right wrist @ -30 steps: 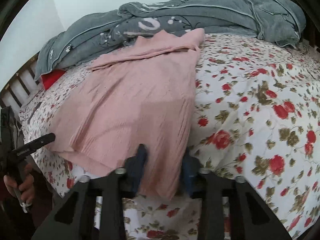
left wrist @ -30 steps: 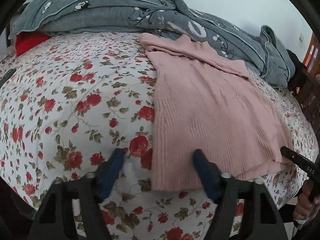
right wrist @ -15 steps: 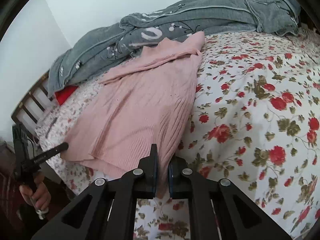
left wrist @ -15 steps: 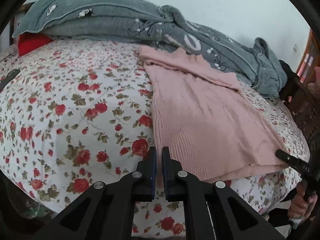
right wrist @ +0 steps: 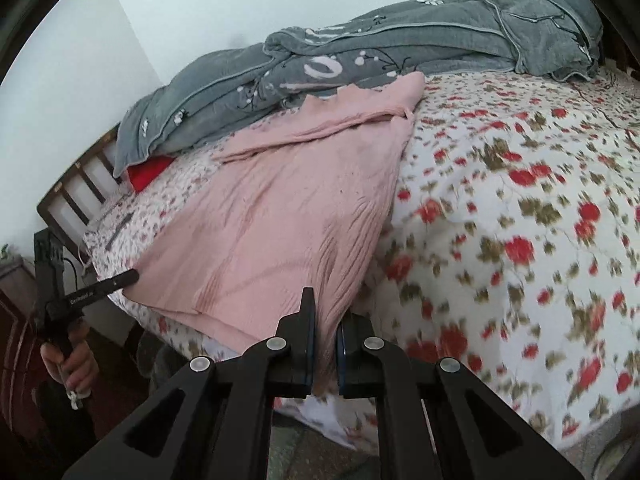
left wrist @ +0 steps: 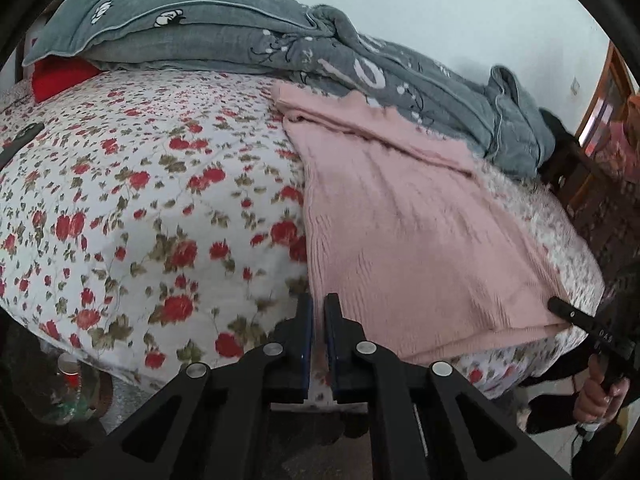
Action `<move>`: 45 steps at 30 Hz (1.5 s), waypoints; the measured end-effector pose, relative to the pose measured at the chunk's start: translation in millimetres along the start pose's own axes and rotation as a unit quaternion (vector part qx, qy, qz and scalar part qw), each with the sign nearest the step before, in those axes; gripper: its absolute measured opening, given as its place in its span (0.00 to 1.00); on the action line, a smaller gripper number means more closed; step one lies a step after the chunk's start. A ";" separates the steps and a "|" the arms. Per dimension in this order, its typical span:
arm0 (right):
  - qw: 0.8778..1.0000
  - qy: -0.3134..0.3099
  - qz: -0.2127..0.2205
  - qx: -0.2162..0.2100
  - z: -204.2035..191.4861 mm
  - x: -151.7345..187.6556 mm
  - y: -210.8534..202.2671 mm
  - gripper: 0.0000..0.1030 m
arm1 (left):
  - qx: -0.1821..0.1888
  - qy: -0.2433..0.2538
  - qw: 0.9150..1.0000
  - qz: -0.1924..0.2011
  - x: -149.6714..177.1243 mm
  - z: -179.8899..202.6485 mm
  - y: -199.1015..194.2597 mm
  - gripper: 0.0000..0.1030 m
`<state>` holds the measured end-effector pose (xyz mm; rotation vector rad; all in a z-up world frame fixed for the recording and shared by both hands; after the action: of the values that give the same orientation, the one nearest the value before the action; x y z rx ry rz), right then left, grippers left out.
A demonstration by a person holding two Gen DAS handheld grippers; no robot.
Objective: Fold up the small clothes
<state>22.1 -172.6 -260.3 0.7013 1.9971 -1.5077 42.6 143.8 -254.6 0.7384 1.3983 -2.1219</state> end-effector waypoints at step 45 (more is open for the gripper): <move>0.992 0.079 -0.038 0.092 93.0 -249.9 211.1 0.56 | -0.006 0.011 1.000 0.026 -270.9 -51.8 182.6 0.05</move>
<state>356.8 -233.1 -255.3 0.8515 2.0368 -1.7464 370.3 155.3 -210.8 0.7871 1.3865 -2.0695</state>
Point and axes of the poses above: each gripper's, at about its wrist camera, not at the fingertips, and y roughly the way its jaws point, z to its right, x to its underside, the point moved 7 cm from there along y, roughly the way its jaws point, and after that the axes turned 6 degrees about x, right-handed, at the moved point
